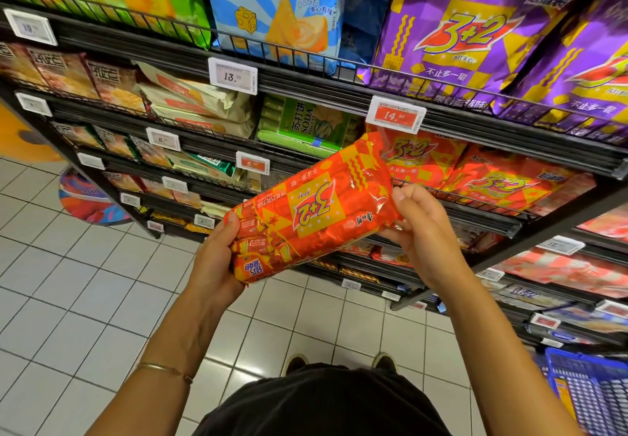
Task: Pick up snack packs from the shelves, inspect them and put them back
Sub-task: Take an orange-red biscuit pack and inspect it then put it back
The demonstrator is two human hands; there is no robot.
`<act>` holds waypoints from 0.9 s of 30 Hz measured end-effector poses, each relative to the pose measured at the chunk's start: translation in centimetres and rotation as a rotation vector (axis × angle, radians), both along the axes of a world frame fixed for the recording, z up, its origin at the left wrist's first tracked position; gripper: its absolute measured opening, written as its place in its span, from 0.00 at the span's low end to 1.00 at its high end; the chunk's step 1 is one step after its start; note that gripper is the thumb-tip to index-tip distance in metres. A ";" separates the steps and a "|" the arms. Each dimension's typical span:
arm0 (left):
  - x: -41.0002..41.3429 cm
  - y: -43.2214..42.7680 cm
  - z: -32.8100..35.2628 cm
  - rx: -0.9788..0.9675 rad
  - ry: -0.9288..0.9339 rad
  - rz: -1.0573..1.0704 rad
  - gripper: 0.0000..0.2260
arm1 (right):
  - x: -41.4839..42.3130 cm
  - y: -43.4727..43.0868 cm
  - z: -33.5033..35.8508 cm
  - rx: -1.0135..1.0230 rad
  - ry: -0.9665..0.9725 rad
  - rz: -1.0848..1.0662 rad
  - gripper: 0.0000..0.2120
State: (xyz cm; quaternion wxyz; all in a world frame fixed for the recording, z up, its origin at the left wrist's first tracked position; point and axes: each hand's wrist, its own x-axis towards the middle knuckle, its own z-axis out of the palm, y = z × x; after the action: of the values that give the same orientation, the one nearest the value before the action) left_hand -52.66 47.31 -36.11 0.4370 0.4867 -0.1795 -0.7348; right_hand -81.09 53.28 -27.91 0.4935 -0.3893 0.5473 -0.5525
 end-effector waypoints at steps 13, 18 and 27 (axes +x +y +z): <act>0.0 0.5 -0.3 -0.055 -0.051 -0.002 0.17 | -1.7 -0.5 -0.6 0.054 0.191 -0.080 0.15; -0.2 0.2 0.5 -0.119 -0.064 0.029 0.15 | -1.8 -0.4 -0.7 0.045 0.190 -0.101 0.15; -0.8 -0.1 3.8 -0.409 -0.191 -0.046 0.20 | -2.8 -0.2 -0.9 0.096 -0.046 -0.038 0.19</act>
State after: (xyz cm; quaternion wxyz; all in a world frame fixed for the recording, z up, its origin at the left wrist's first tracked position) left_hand -53.45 47.17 -32.34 0.4906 0.4511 -0.3762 -0.6437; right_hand -83.85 53.05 -28.78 0.5136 -0.3418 0.5691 -0.5436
